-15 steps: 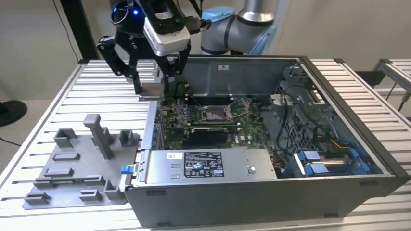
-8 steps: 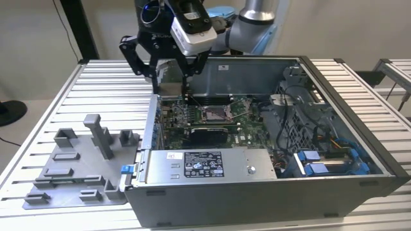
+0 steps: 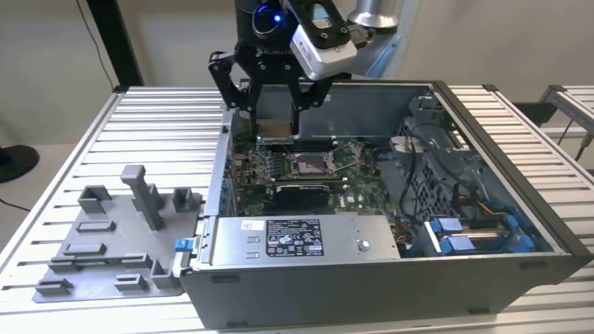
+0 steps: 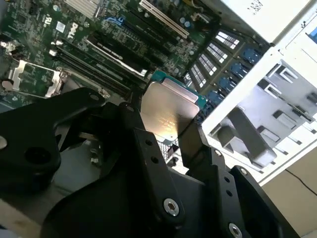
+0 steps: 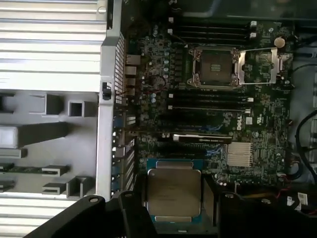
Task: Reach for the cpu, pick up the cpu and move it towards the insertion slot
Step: 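Pick up the cpu and move it towards the insertion slot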
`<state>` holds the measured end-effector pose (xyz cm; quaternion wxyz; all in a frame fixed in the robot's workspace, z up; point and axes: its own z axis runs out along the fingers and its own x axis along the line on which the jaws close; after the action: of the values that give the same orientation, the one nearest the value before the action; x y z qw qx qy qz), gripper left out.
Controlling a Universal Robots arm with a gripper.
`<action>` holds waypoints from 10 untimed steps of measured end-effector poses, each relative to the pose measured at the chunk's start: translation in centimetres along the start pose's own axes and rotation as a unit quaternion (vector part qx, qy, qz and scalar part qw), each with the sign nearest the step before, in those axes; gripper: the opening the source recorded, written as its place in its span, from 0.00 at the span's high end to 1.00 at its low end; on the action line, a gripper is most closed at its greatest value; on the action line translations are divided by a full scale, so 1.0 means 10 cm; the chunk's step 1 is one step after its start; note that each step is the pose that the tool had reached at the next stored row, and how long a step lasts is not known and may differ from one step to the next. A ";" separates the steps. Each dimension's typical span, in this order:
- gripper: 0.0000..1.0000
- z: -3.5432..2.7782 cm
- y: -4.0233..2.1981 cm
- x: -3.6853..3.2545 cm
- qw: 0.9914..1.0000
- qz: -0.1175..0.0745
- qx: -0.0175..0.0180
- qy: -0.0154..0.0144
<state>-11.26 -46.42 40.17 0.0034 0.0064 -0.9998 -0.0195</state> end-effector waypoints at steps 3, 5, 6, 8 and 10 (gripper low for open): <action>1.00 -0.001 -0.002 -0.138 1.000 0.000 0.000 0.000; 1.00 -0.002 -0.003 -0.229 1.000 0.000 0.000 0.000; 1.00 -0.002 -0.003 -0.273 1.000 0.000 0.000 0.000; 1.00 -0.003 -0.005 -0.365 1.000 0.000 0.000 0.000; 1.00 -0.003 -0.006 -0.447 1.000 0.000 0.000 0.000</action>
<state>-6.79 -46.42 40.17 0.0034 0.0064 -0.9998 -0.0195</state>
